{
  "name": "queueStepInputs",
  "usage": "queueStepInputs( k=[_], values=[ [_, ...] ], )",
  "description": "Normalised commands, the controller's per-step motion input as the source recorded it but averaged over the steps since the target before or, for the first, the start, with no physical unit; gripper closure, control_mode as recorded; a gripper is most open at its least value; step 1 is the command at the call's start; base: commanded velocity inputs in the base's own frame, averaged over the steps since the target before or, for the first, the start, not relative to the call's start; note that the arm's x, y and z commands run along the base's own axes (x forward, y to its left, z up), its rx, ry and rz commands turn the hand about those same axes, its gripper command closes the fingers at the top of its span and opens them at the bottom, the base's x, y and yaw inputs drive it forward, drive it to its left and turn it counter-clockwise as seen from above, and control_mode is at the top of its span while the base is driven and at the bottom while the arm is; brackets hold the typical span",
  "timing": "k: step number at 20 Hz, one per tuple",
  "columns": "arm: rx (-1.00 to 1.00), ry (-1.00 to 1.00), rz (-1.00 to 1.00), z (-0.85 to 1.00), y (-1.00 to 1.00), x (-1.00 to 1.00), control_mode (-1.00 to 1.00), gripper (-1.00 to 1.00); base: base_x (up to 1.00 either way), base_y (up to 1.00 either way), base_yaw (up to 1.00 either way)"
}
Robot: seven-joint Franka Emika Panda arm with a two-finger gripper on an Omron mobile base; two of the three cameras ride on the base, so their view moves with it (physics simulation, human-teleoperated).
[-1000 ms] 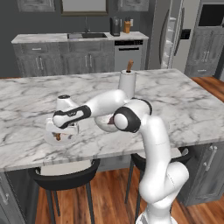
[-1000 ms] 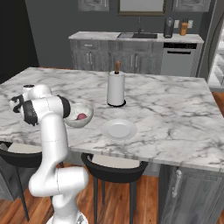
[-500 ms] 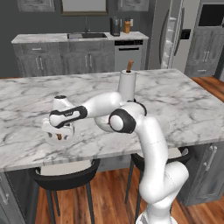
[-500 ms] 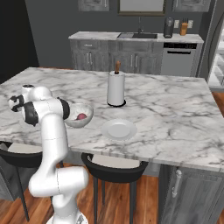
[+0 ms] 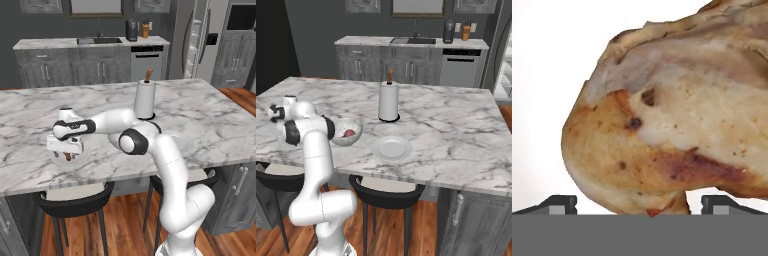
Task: Pick the chicken drumstick and onion from their plates and place them in the bowl. Then put the bowl in the fridge.
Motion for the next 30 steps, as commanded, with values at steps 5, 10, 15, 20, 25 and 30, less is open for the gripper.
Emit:
queueStepInputs(
  k=[5,10,15,20,25,30],
  values=[
    [-0.08,0.16,0.0,-0.24,-0.03,0.0,-1.0,1.0,0.0,0.0,0.0],
    [-0.07,0.02,0.0,-0.16,-0.07,-0.07,-1.0,1.0,0.0,0.0,0.0],
    [-0.01,-0.04,0.0,-0.04,-0.24,-0.19,-1.0,1.0,0.0,0.0,0.0],
    [0.0,-0.13,0.0,0.12,-0.33,-0.23,-1.0,1.0,0.0,0.0,0.0],
    [0.05,-0.12,0.0,0.31,-0.46,-0.27,-1.0,1.0,0.0,0.0,0.0],
    [0.07,-0.18,0.01,0.36,-0.55,-0.33,-1.0,1.0,0.0,0.0,0.0]
  ],
)
